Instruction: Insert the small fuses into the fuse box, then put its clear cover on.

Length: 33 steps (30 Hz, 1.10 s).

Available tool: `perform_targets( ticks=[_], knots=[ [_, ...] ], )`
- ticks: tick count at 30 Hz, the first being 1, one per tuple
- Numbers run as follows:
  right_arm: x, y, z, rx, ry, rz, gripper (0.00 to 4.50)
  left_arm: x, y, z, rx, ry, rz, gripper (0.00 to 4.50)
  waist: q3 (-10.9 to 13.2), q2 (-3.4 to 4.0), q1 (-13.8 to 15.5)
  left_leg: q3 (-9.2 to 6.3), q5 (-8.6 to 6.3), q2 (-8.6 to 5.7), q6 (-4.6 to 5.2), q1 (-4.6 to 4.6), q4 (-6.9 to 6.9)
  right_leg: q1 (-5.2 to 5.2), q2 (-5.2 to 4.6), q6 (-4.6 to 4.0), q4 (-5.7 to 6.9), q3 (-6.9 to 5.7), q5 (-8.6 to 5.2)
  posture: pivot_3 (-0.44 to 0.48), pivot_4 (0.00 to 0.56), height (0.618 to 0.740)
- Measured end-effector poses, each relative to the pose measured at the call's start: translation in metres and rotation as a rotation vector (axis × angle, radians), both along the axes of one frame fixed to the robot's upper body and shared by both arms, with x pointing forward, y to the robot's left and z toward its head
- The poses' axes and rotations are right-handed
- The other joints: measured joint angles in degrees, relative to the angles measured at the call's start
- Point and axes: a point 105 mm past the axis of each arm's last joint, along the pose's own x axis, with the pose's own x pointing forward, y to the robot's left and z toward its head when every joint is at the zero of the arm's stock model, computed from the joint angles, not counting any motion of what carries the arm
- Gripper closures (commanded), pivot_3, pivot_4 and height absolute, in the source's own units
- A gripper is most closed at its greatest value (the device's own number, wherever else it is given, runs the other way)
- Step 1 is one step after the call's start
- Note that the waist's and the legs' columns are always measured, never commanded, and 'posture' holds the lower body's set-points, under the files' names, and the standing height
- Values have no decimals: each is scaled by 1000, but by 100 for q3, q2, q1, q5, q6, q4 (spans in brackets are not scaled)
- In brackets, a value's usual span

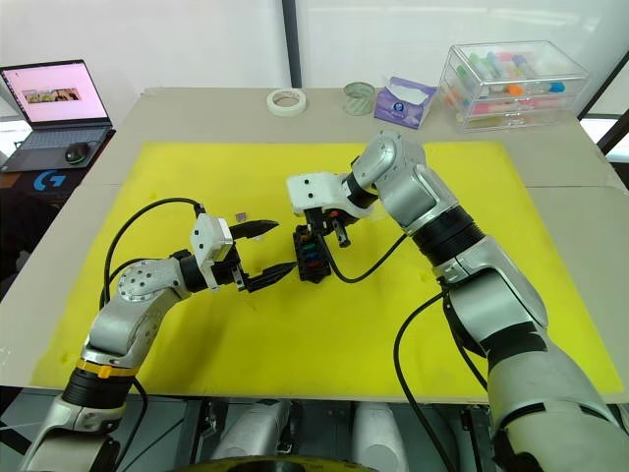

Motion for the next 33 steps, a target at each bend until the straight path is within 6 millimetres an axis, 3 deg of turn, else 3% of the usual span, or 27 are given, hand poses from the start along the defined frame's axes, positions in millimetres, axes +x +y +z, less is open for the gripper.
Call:
perform_targets(
  ticks=[33],
  knots=[
    [5,-1,-5,-36,-5,4,4500,3,1,-4,-2,3,22,33,0,0,-9,0,0,0,0,0,0,0,0,0,1,-2,0,0,150,740]
  ],
)
